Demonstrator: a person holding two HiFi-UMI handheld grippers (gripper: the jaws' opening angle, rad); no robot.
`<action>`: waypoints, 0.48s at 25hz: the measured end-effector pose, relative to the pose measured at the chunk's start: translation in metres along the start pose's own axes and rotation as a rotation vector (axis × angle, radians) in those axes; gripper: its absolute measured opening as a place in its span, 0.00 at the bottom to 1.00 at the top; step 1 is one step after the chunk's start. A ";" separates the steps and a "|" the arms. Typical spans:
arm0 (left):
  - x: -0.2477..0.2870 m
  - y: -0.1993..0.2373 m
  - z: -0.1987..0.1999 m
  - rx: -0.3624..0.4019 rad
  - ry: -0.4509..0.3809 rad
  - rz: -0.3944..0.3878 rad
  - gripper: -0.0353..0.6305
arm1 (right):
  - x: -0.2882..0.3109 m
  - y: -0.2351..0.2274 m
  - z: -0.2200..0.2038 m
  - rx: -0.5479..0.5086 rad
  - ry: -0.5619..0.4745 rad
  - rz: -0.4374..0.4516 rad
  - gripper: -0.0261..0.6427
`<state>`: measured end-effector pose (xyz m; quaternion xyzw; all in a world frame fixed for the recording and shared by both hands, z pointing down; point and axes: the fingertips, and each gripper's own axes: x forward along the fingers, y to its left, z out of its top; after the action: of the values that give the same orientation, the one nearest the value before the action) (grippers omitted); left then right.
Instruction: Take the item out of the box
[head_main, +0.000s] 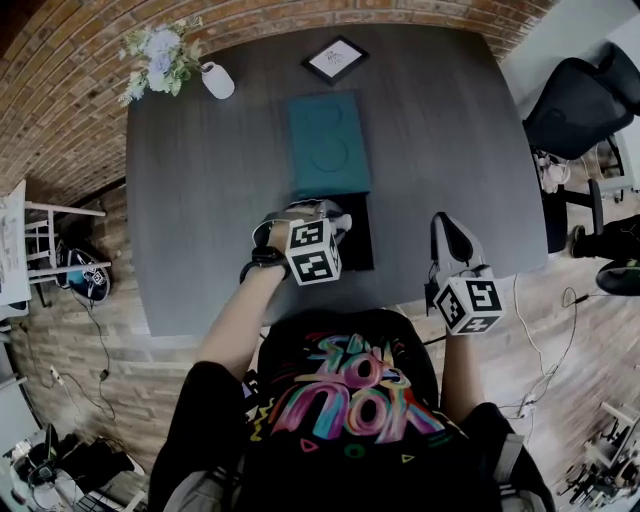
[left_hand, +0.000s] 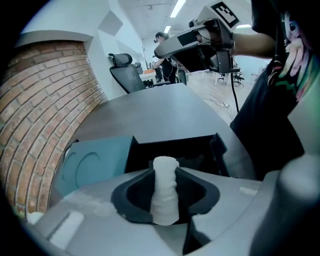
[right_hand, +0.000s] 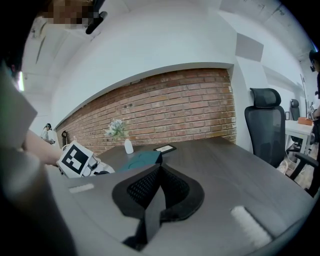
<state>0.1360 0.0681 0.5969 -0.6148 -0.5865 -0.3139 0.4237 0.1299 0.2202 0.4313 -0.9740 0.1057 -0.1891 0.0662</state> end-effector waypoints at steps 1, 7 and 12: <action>-0.004 0.003 0.002 -0.001 -0.011 0.014 0.25 | 0.002 0.001 0.001 -0.003 0.000 0.005 0.04; -0.028 0.019 0.008 -0.040 -0.054 0.106 0.25 | 0.013 0.012 0.007 -0.024 -0.002 0.042 0.04; -0.052 0.033 0.007 -0.079 -0.092 0.169 0.25 | 0.026 0.025 0.013 -0.042 -0.002 0.077 0.04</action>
<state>0.1615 0.0521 0.5427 -0.6921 -0.5385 -0.2712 0.3969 0.1543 0.1909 0.4241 -0.9706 0.1472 -0.1831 0.0529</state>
